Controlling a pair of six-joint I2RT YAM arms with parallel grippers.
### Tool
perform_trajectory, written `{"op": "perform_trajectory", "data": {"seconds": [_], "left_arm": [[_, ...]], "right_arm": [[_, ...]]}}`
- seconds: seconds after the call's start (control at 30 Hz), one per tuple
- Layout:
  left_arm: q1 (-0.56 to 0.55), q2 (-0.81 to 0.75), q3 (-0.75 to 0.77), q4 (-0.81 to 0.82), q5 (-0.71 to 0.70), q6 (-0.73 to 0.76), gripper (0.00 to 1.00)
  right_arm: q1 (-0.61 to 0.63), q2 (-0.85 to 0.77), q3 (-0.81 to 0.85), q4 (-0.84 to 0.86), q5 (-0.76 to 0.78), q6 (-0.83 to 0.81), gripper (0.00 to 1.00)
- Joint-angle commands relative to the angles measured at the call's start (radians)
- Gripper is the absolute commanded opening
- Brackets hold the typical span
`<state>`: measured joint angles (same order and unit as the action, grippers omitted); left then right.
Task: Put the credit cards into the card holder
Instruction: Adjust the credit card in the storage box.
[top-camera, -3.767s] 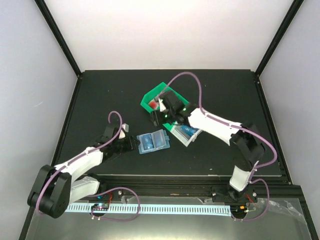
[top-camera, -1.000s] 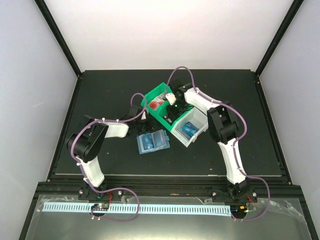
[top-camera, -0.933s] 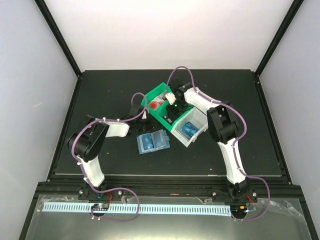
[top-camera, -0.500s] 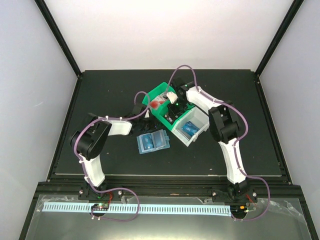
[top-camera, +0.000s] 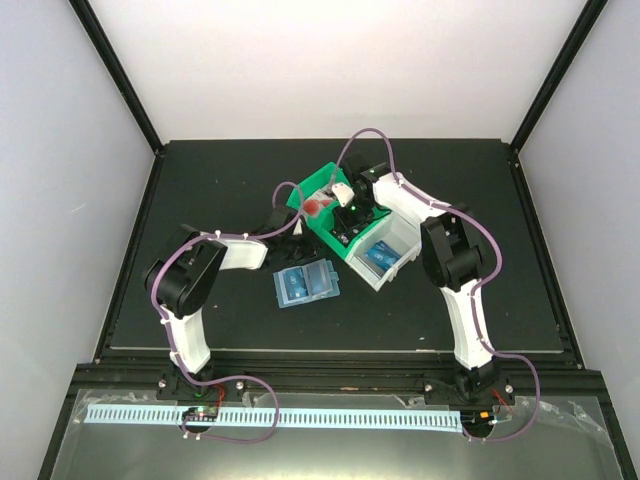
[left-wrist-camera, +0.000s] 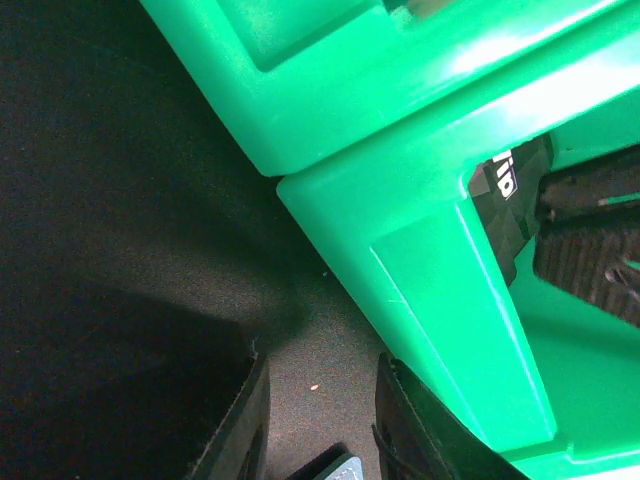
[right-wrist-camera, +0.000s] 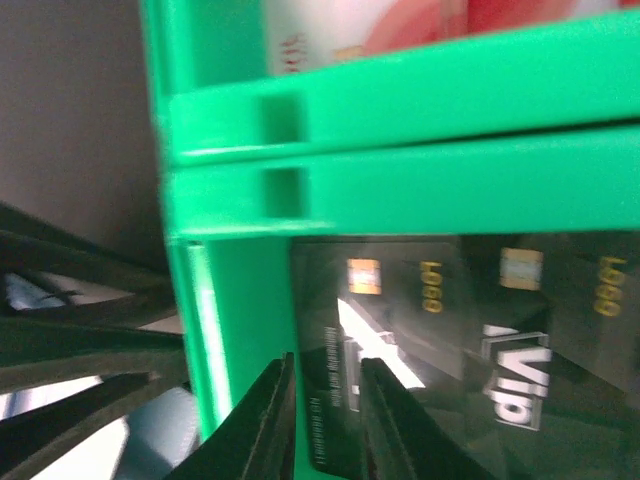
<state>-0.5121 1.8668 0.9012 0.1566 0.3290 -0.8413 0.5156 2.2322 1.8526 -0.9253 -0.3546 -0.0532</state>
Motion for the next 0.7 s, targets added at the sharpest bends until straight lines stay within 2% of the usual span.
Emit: {"op": "perform_trajectory", "data": {"seconds": [0.0, 0.17, 0.33, 0.47, 0.67], "left_arm": [[-0.009, 0.018, 0.033, 0.007, -0.014, 0.001, 0.32], [-0.009, 0.027, 0.034, 0.009, -0.015, -0.002, 0.32], [-0.009, 0.038, 0.039, 0.011, -0.009, -0.008, 0.32], [-0.01, 0.043, 0.042, 0.012, -0.008, -0.01, 0.32], [-0.013, 0.049, 0.051, 0.012, -0.002, -0.012, 0.32]], "right_arm": [[0.0, 0.006, 0.022, -0.011, 0.184, 0.034, 0.23], [0.0, 0.061, 0.052, -0.027, 0.238, 0.031, 0.35], [0.0, 0.089, 0.064, -0.024, 0.2, 0.007, 0.44], [0.0, 0.13, 0.096, -0.058, 0.174, -0.003, 0.44], [0.0, 0.097, 0.059, -0.061, 0.032, -0.016, 0.34]]}}
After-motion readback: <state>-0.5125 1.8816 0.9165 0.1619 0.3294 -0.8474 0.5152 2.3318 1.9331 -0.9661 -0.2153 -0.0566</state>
